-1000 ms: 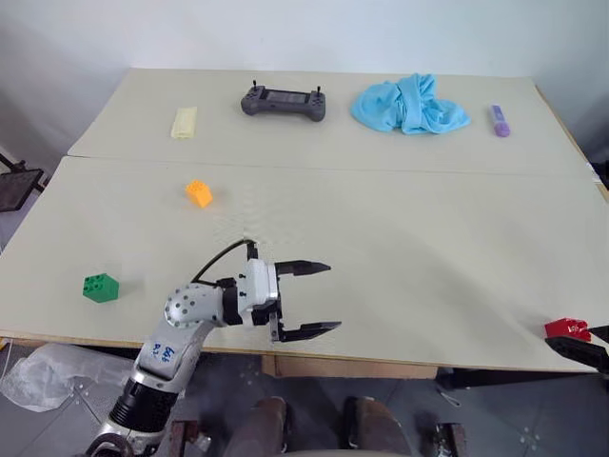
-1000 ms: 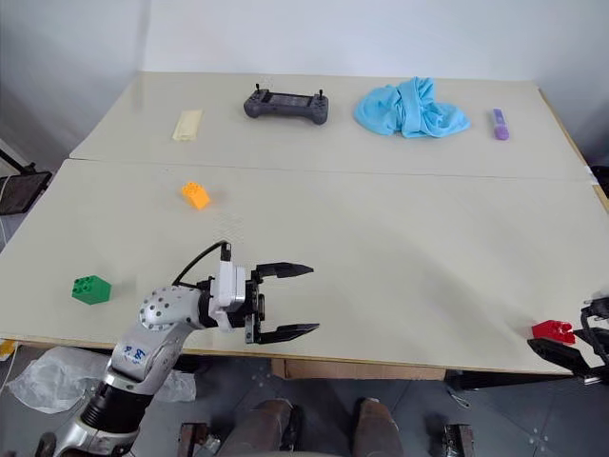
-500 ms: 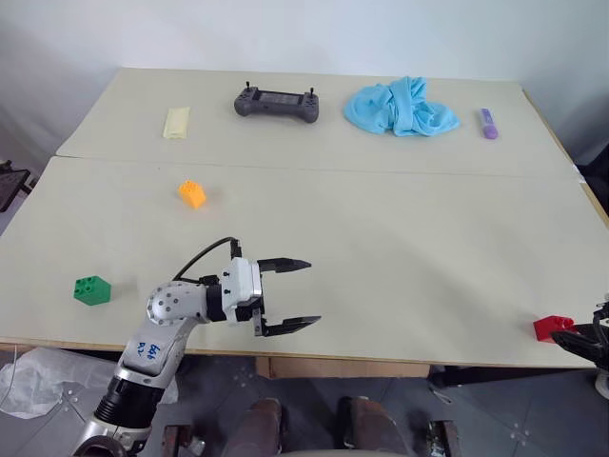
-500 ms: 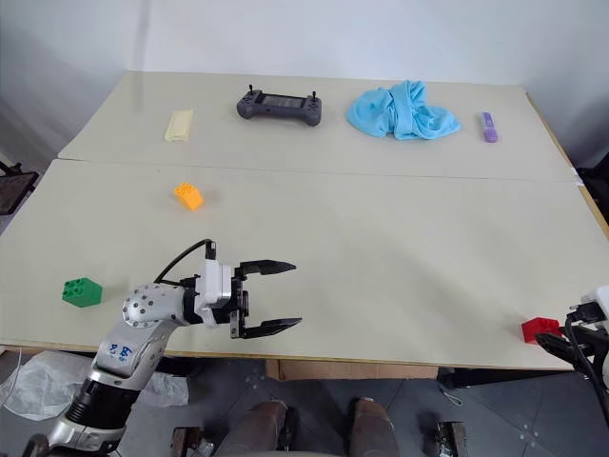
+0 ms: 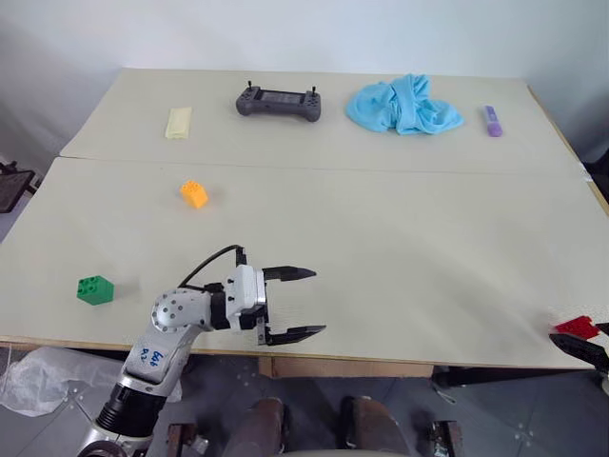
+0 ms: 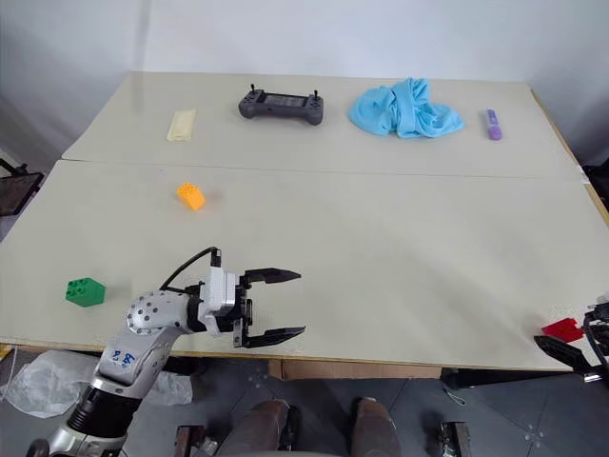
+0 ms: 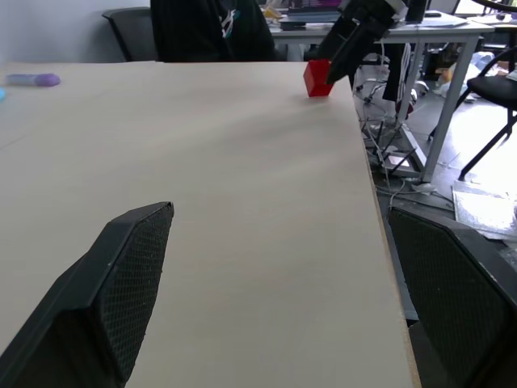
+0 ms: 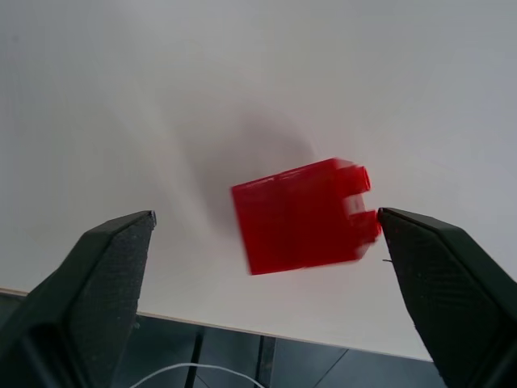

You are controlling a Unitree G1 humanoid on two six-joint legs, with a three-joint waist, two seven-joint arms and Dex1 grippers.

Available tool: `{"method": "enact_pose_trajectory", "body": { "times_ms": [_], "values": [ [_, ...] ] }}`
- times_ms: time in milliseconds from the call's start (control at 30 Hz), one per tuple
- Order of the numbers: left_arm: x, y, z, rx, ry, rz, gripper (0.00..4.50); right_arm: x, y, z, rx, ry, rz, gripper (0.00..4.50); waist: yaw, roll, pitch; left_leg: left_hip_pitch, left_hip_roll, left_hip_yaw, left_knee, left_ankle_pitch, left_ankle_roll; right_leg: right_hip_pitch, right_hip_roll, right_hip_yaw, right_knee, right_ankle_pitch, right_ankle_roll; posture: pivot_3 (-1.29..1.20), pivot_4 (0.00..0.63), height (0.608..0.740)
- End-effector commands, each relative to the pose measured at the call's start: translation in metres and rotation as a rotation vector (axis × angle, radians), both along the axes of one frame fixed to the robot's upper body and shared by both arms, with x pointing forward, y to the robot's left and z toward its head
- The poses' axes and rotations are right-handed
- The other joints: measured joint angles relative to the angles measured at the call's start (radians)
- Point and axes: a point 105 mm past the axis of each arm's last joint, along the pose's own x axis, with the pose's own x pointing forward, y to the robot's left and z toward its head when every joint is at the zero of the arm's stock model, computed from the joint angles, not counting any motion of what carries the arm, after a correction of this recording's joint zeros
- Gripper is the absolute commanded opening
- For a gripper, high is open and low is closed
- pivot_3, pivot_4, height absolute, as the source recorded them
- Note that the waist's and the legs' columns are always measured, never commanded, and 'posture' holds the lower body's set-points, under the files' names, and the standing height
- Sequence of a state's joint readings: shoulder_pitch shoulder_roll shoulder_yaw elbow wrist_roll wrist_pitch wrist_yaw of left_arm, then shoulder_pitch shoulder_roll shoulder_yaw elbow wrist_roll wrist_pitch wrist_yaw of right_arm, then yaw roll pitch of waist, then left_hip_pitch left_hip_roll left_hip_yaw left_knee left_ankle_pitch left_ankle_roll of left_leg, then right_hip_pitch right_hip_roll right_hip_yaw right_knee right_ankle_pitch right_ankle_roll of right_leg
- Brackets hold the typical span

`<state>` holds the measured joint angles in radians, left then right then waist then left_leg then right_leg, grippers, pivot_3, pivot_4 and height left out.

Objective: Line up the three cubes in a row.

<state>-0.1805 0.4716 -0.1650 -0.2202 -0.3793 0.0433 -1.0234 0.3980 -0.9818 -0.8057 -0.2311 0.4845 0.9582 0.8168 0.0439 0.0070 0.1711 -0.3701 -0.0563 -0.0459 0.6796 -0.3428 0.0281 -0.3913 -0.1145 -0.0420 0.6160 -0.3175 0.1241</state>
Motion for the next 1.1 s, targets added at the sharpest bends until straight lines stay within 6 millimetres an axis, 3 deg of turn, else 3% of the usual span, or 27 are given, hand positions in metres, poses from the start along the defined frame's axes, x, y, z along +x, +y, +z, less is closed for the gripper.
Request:
{"method": "enact_pose_trajectory", "body": {
  "times_ms": [33,433,533,667,867,1100],
  "values": [
    [0.001,-0.005,0.007,-0.025,-0.039,-0.021,4.50,0.003,-0.006,0.019,-0.047,-0.059,0.000,4.48,0.001,0.000,0.000,0.000,0.000,0.000,0.000,0.000,0.000,0.000,0.000,0.000,0.000,0.000,0.000,0.00,0.150,0.740],
    [0.001,-0.010,0.006,-0.035,-0.042,-0.024,4.50,-0.001,-0.012,0.022,-0.094,-0.050,0.054,4.48,0.004,0.000,0.000,0.000,0.000,0.000,0.000,0.000,0.000,0.000,0.000,0.000,0.000,0.000,0.000,0.00,0.150,0.740],
    [0.001,-0.010,0.005,-0.033,-0.041,-0.022,4.50,-0.001,-0.008,0.027,-0.081,-0.103,0.094,3.54,0.004,0.000,0.000,0.000,0.000,0.000,0.000,0.000,0.000,0.000,0.000,0.000,0.000,0.000,0.000,0.00,0.150,0.740],
    [-0.001,-0.010,0.004,-0.029,-0.038,-0.020,4.50,-0.008,-0.024,0.028,-0.164,-0.103,0.042,2.22,0.005,0.000,0.000,0.000,0.000,0.000,0.000,0.000,0.000,0.000,0.000,0.000,0.000,0.000,0.000,0.00,0.150,0.740],
    [0.000,-0.009,0.003,-0.025,-0.039,-0.019,4.50,-0.016,-0.033,0.014,-0.196,-0.039,0.026,0.18,0.005,0.000,0.000,0.000,0.000,0.000,0.000,0.000,0.000,0.000,0.000,0.000,0.000,0.000,0.000,0.00,0.150,0.740],
    [0.001,-0.010,0.004,-0.024,-0.040,-0.025,4.50,-0.007,-0.028,-0.002,-0.179,-0.039,0.052,0.03,0.003,0.001,0.000,0.000,0.000,0.000,0.000,0.000,0.000,0.000,0.000,0.000,0.000,0.000,0.000,0.00,0.150,0.740]
  ]
}}
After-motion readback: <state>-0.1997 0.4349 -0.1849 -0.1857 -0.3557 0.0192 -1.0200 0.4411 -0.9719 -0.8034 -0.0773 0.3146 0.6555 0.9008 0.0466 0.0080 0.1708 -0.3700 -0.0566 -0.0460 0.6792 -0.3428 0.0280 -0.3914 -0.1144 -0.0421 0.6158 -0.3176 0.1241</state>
